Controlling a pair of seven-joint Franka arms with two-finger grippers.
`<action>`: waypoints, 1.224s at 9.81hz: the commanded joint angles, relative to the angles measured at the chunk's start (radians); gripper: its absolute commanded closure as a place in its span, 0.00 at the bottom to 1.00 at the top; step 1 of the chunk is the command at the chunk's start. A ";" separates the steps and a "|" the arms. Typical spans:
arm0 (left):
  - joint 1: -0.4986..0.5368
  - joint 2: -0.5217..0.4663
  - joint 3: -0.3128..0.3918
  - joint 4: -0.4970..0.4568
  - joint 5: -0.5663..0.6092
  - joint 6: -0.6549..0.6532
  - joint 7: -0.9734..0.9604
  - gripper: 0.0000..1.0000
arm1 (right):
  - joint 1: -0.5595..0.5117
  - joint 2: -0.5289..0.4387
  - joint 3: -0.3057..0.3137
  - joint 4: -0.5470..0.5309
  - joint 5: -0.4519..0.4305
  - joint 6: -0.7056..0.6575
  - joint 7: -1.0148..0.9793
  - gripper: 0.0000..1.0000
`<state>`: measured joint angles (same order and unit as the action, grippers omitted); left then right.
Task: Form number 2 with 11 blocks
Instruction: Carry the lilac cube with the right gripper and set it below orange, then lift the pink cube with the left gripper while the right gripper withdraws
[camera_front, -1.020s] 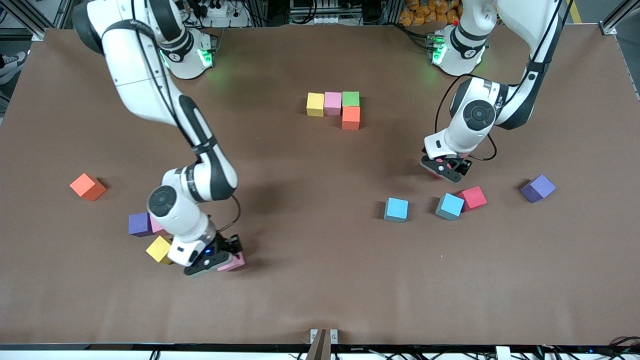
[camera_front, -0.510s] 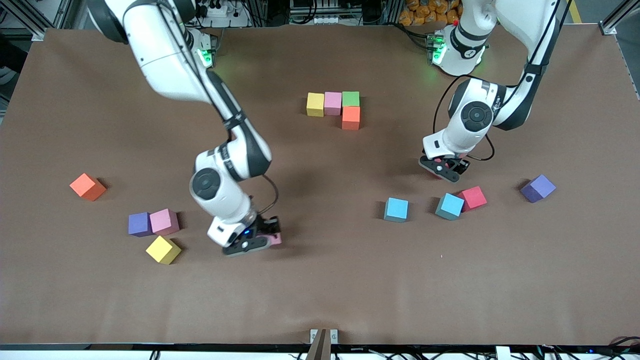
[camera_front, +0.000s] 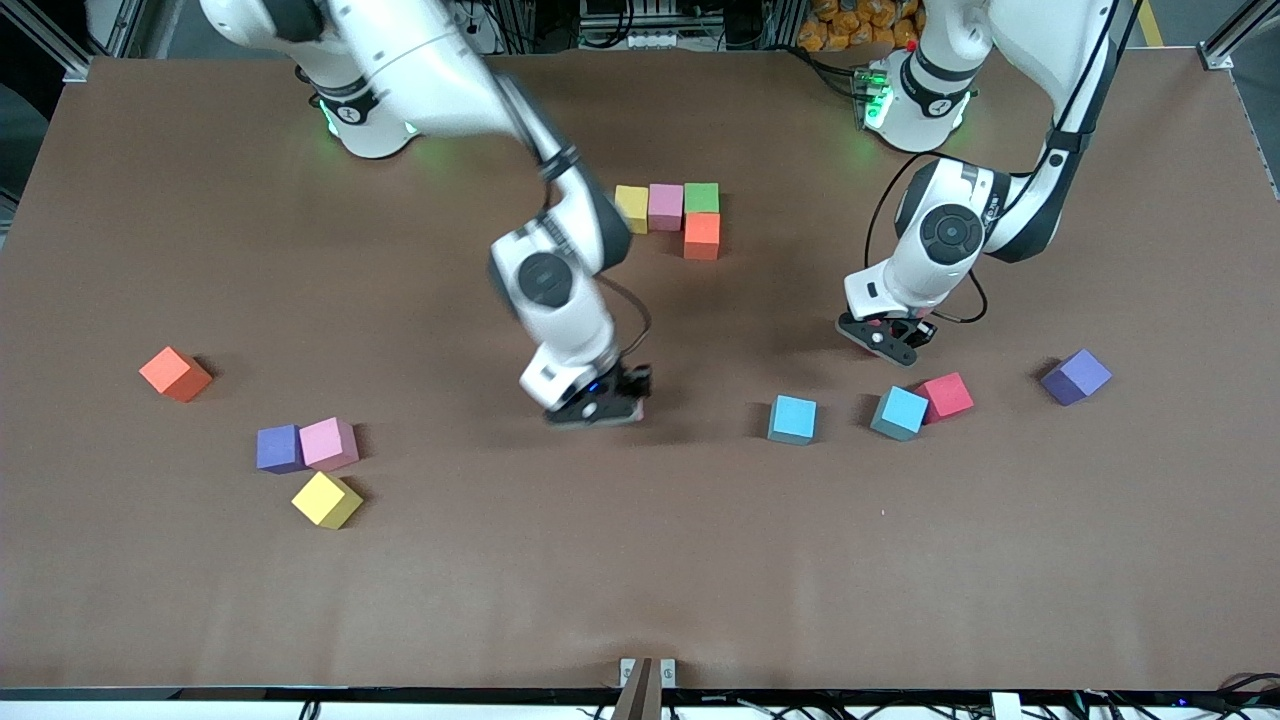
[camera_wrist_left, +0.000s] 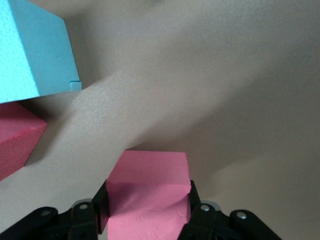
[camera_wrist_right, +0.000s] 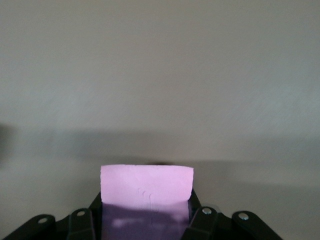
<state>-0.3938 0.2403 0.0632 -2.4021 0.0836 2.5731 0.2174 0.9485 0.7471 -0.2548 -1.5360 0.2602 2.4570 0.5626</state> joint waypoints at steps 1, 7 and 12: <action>0.006 -0.001 0.000 0.015 -0.019 0.009 -0.003 0.83 | 0.174 -0.032 -0.084 -0.076 0.002 0.007 0.135 0.80; 0.024 -0.006 0.000 0.106 -0.079 -0.001 0.007 0.83 | 0.509 -0.008 -0.248 -0.085 -0.112 0.002 0.474 0.81; 0.052 -0.094 0.000 0.116 -0.080 -0.092 0.007 0.83 | 0.572 -0.003 -0.248 -0.104 -0.150 -0.020 0.554 0.82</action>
<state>-0.3564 0.1946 0.0660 -2.2819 0.0271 2.5252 0.2174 1.4959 0.7491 -0.4829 -1.6235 0.1304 2.4411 1.0805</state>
